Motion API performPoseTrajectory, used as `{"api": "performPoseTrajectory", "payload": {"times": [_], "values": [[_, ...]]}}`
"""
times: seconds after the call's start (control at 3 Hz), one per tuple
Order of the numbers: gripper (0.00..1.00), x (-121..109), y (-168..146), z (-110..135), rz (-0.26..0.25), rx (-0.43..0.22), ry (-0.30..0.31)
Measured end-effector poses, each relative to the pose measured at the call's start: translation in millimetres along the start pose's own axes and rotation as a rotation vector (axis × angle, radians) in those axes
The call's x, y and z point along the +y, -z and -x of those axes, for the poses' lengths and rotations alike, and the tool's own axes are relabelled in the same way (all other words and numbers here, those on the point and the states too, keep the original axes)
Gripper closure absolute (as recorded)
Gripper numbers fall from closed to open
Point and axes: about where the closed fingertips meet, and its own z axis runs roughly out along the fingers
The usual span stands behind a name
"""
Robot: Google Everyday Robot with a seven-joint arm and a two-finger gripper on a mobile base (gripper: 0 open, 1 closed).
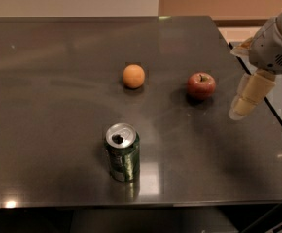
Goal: Move apple near green can
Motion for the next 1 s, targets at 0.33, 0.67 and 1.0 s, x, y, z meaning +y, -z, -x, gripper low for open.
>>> {"api": "performPoseTrajectory", "payload": {"times": [0.33,0.67,1.0], "values": [[0.00,-7,-26,13,0.023,-0.042,0.023],[0.00,-15,-48,22,0.039,-0.065,0.033],[0.00,-28,-70,25,0.055,-0.074,0.033]]}}
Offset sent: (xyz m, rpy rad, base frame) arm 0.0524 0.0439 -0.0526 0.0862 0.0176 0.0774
